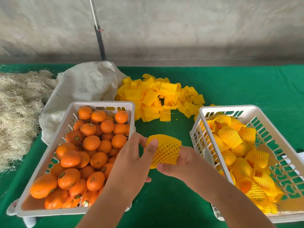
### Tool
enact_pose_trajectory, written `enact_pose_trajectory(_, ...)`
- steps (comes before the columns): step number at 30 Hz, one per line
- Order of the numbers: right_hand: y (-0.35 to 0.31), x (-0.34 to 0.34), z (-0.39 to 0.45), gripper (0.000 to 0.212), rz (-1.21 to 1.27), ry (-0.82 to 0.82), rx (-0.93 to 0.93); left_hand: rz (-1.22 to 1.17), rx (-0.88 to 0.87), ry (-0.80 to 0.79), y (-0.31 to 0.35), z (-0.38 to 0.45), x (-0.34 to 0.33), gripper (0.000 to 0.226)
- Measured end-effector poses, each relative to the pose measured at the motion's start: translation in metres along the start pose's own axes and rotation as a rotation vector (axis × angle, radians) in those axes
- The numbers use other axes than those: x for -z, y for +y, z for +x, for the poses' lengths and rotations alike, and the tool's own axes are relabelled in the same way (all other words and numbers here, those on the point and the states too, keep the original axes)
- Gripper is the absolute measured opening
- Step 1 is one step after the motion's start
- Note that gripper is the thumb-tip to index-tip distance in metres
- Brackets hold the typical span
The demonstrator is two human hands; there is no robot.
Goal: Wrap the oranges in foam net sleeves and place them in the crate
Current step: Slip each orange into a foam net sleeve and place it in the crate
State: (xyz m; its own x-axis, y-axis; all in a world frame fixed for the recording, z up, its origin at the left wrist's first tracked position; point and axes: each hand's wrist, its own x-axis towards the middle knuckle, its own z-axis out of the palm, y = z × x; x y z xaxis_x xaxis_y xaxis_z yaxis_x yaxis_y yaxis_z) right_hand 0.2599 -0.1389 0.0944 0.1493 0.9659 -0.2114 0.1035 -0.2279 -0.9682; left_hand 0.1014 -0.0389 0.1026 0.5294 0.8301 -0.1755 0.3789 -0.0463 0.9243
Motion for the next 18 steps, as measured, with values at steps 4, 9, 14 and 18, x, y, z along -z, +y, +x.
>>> enact_pose_trajectory(4,-0.002,0.0,0.0,0.038,-0.006,0.003,-0.012,-0.053,0.033,-0.038,0.004,0.001,0.0,0.046)
enact_pose_trajectory(9,0.0,0.002,-0.002,0.037,-0.014,0.024,-0.035,-0.005,0.101,-0.04,0.006,0.005,-0.001,0.048)
enact_pose_trajectory(14,0.001,0.003,-0.004,0.039,-0.155,0.064,-0.058,0.183,0.078,0.032,-0.002,0.009,-0.004,0.03)
enact_pose_trajectory(18,0.002,0.004,-0.004,0.043,-0.238,0.081,-0.053,0.173,0.027,0.042,-0.011,0.015,-0.003,0.023)
